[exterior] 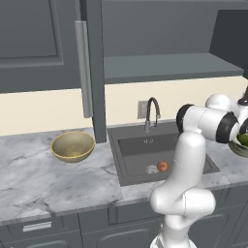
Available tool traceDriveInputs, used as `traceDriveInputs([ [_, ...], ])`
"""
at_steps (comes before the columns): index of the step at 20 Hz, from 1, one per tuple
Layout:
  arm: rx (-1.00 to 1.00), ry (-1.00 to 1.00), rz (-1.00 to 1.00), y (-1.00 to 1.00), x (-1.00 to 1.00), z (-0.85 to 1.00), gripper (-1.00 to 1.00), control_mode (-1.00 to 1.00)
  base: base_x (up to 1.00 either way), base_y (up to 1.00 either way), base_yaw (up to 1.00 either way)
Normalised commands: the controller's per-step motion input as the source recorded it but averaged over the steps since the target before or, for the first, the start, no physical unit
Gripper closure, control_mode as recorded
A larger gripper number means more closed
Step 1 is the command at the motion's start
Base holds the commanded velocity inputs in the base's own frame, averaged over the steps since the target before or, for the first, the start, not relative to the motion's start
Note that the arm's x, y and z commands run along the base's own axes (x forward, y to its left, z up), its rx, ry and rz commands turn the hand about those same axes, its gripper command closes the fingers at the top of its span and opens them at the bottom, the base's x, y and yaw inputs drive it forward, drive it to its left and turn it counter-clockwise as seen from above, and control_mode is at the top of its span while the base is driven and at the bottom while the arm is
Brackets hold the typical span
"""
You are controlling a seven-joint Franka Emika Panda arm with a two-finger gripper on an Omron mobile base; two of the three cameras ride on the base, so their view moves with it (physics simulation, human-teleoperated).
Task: Pick the limes from the cabinet and place them in one bowl. Pick the onion from the sink and place it in the other bowl.
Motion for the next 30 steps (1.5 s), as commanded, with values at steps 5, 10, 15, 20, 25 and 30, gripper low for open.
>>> traceDriveInputs([
  [5,0.06,0.00,0.00,-0.05,0.08,-0.11,1.00,-1.00,0.00,0.00,0.00],
  [10,0.05,0.00,0.00,-0.02,0.09,-0.12,-1.00,-1.00,0.00,0.00,0.00],
  [15,0.03,0.00,0.00,-0.02,0.09,-0.11,-1.00,-1.00,0.00,0.00,0.00],
  [20,0.03,0.00,0.00,-0.02,0.00,-0.10,-1.00,-1.00,0.00,0.00,0.00],
  [25,0.01,0.00,0.00,0.00,0.00,-0.04,-1.00,-1.00,0.00,0.00,0.00],
  [30,0.00,0.00,0.00,0.00,0.00,0.04,-1.00,-1.00,0.00,0.00,0.00],
])
